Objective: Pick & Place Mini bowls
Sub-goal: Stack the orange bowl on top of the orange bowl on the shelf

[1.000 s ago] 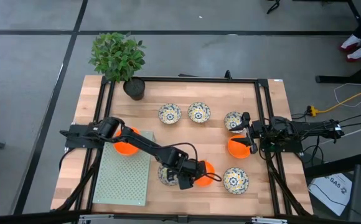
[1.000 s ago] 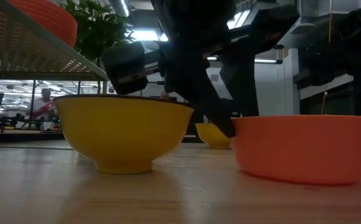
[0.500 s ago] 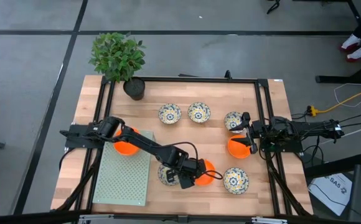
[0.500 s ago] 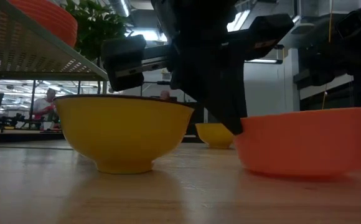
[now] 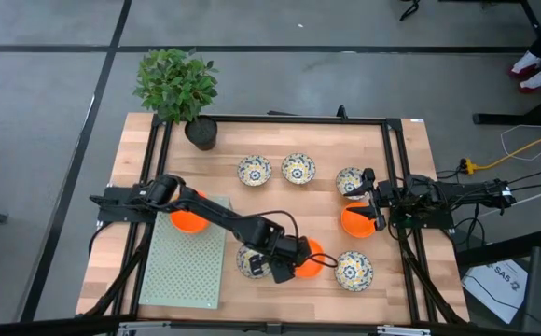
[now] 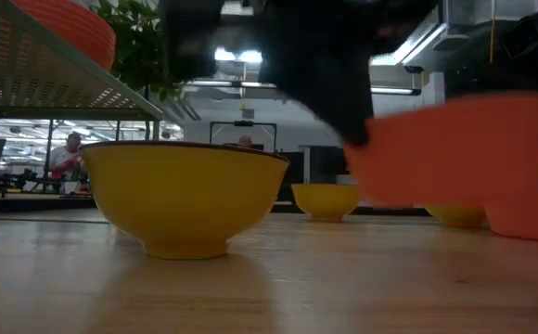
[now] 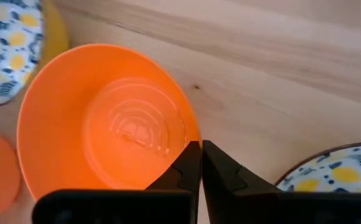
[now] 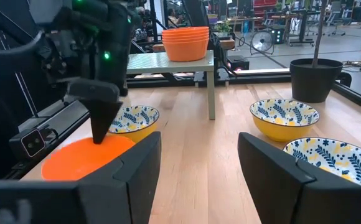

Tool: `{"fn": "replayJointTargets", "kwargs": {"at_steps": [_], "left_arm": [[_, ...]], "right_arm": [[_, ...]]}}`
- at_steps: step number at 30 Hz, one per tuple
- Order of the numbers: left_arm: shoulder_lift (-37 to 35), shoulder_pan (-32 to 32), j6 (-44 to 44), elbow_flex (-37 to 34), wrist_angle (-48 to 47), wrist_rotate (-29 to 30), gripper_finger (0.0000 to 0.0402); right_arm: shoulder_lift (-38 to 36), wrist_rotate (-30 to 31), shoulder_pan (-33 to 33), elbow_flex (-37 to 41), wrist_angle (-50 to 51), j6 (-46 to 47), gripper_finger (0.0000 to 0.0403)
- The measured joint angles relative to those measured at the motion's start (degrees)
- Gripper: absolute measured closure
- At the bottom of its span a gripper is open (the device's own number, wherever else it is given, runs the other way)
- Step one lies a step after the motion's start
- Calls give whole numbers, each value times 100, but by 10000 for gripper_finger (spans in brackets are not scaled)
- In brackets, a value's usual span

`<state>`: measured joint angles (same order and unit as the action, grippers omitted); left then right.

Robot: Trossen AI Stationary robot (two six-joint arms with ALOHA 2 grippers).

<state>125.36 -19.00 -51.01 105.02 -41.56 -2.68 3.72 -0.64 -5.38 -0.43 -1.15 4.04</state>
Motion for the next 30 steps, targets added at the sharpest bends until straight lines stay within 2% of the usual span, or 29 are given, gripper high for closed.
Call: {"fn": "replayJointTargets", "kwargs": {"at_steps": [9, 20, 30], "left_arm": [[-7, 42, 99, 721, -619, -189, 399], [-7, 42, 250, 1461, -1430, -195, 399], [-7, 86, 287, 2422, -2299, -155, 399]], "right_arm": [[0, 0, 2, 0, 2, 1, 190], [0, 0, 0, 0, 2, 1, 190], [0, 0, 1, 0, 0, 0, 190]]}}
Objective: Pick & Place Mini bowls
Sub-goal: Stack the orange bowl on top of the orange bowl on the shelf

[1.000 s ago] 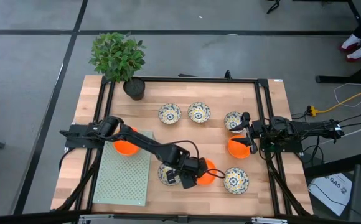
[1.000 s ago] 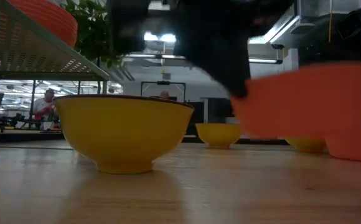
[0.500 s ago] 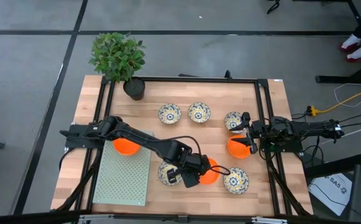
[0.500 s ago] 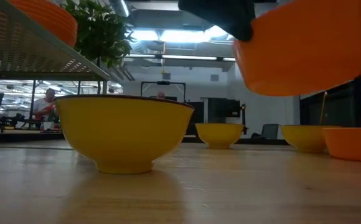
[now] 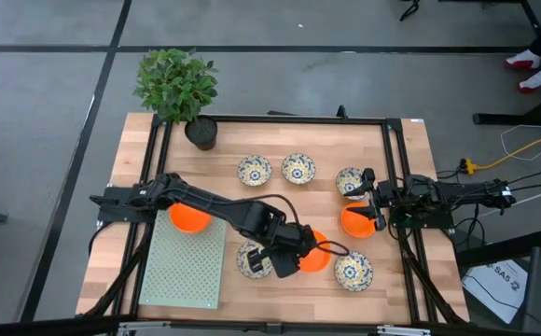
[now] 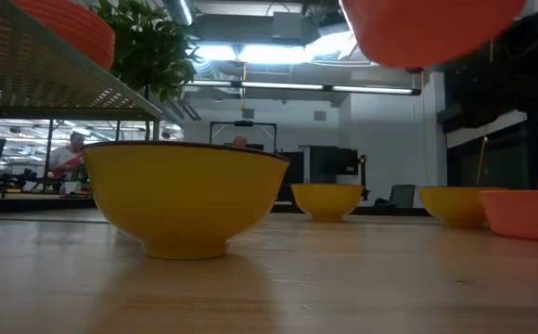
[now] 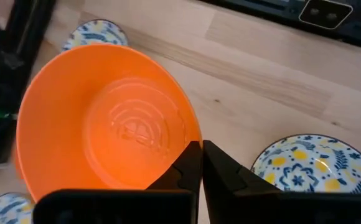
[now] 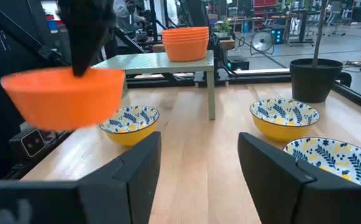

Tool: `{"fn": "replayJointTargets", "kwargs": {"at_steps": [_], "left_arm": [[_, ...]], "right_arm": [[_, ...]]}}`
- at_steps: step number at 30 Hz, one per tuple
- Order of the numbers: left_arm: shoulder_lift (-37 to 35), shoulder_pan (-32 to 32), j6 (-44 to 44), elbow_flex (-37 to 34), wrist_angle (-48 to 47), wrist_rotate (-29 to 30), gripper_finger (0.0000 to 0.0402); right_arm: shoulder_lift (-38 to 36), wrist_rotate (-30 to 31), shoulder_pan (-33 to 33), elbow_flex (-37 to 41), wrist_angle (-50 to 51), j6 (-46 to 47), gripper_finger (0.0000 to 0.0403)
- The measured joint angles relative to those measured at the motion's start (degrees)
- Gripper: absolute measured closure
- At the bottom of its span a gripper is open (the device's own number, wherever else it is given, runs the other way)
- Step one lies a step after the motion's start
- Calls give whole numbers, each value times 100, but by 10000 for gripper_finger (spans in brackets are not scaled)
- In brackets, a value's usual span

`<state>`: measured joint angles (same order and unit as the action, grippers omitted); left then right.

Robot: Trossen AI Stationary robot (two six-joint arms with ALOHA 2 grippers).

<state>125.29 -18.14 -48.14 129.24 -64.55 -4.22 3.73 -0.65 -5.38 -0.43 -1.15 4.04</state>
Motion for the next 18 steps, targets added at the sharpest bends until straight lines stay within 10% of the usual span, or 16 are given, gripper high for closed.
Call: {"fn": "replayJointTargets", "kwargs": {"at_steps": [18], "left_arm": [[-601, 356, 561, 521, -853, 321, 399]], "right_arm": [[0, 0, -1, 0, 0, 1, 190]]}}
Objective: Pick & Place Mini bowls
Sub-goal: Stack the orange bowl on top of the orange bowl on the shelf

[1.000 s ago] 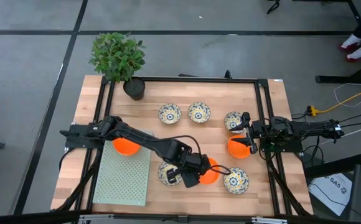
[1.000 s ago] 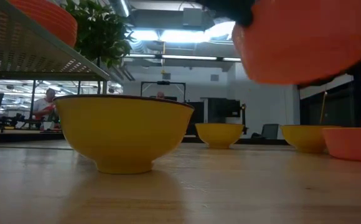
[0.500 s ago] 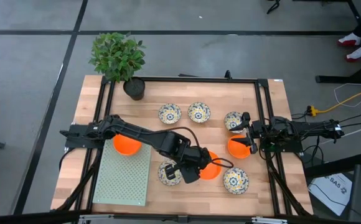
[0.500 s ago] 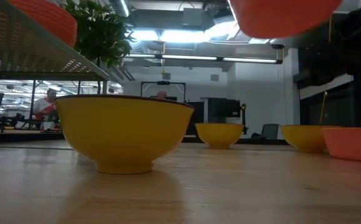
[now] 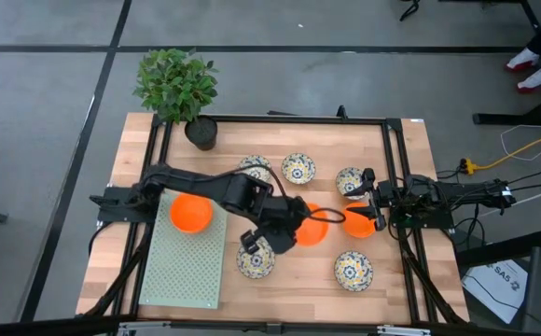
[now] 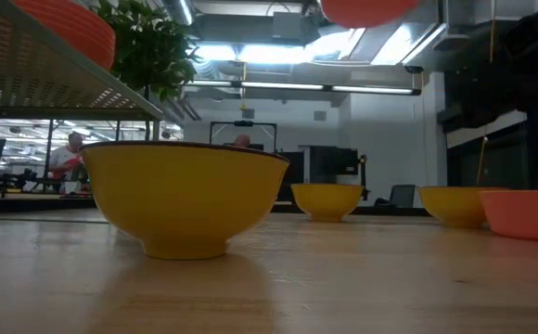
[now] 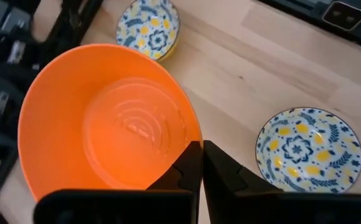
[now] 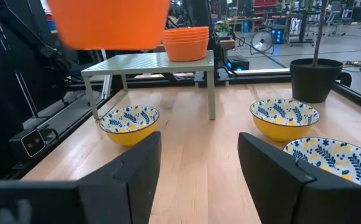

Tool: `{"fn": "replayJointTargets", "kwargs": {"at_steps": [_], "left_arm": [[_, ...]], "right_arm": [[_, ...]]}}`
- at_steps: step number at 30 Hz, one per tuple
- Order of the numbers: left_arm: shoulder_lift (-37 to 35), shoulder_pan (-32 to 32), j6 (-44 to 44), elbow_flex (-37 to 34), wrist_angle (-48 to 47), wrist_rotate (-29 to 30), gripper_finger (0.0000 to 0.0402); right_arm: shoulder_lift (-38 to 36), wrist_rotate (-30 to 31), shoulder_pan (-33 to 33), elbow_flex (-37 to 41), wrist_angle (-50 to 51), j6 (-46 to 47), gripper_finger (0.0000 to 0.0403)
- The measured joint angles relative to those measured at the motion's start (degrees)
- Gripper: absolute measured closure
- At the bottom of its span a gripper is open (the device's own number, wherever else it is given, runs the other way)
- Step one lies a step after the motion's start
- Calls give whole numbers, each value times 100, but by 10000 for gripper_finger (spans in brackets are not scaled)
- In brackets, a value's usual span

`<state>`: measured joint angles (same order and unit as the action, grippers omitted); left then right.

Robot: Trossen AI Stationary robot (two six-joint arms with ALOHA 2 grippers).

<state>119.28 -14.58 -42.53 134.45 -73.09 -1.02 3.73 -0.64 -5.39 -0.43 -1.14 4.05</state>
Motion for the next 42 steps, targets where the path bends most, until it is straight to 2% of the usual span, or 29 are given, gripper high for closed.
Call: {"fn": "replayJointTargets", "kwargs": {"at_steps": [7, 24, 32, 36, 42], "left_arm": [[-271, 114, 303, 0, -570, -2, 399], [-981, 155, 752, -2, -1151, 30, 399], [-1399, 154, 976, -20, -1704, 403, 399], [-1909, 150, 1344, -480, -1672, 448, 399], [-2874, 163, 1872, -1645, -1498, 1093, 399]], "right_arm": [[0, 0, 1, 0, 2, -1, 190], [0, 0, 0, 0, 0, -2, 190], [0, 0, 2, 0, 0, -2, 190], [0, 0, 0, 0, 0, -2, 190], [0, 0, 0, 0, 0, 0, 190]]}}
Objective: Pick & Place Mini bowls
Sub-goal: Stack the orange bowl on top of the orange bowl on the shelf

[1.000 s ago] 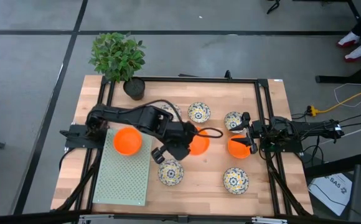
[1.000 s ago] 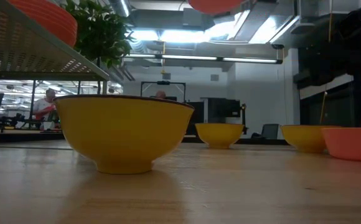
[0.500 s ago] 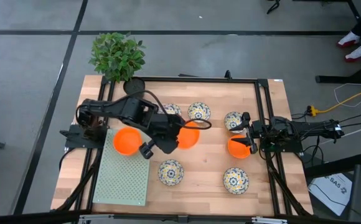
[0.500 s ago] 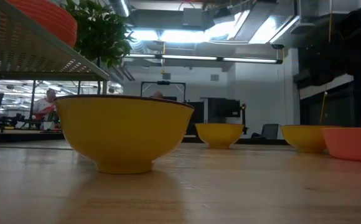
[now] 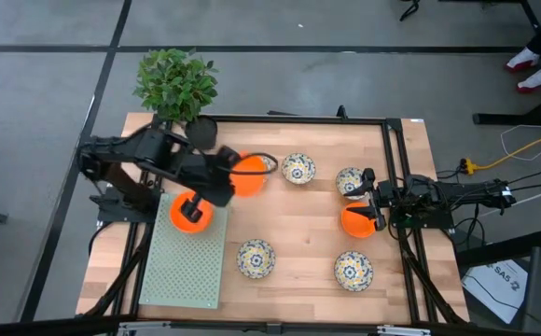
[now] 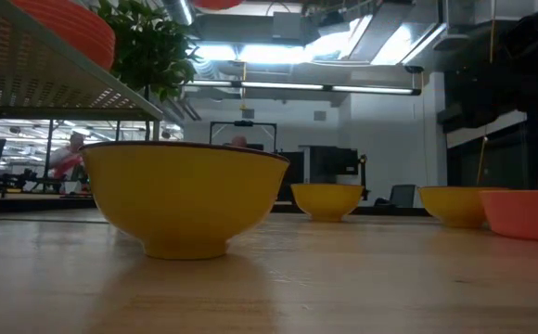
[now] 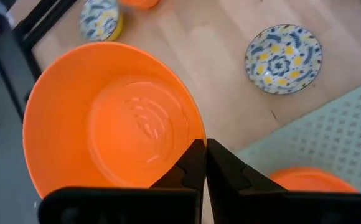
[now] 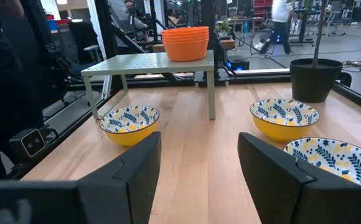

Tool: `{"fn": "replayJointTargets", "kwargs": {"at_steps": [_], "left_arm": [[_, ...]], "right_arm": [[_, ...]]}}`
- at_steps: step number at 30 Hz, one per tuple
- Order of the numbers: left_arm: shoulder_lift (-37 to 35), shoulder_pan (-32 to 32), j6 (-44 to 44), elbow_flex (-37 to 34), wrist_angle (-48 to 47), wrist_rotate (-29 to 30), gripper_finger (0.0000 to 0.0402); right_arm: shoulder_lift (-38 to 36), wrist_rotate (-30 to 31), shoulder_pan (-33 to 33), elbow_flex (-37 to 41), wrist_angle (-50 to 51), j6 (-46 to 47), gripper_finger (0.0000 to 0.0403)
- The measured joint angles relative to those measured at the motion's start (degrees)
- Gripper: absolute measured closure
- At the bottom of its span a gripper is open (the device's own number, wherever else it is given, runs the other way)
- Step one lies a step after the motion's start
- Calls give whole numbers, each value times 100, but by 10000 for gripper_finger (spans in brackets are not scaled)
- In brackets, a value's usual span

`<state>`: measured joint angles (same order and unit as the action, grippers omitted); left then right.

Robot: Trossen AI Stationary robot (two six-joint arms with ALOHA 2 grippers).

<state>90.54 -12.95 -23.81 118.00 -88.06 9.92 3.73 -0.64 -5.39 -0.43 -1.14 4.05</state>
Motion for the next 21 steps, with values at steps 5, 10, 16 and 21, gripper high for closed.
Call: {"fn": "replayJointTargets", "kwargs": {"at_steps": [5, 10, 16, 21], "left_arm": [[-840, -7, 334, -1101, 518, -63, 399], [-1534, -9, 460, -1914, 772, -60, 399], [-2102, -93, 441, -2509, 764, -188, 399], [-2386, -131, 854, -2806, 719, -212, 399]], "right_arm": [[-1, 0, 1, 0, -1, -1, 190], [0, 0, 2, 0, 0, 0, 190], [0, 0, 1, 0, 0, -1, 190], [0, 0, 0, 0, 0, 0, 190]]}}
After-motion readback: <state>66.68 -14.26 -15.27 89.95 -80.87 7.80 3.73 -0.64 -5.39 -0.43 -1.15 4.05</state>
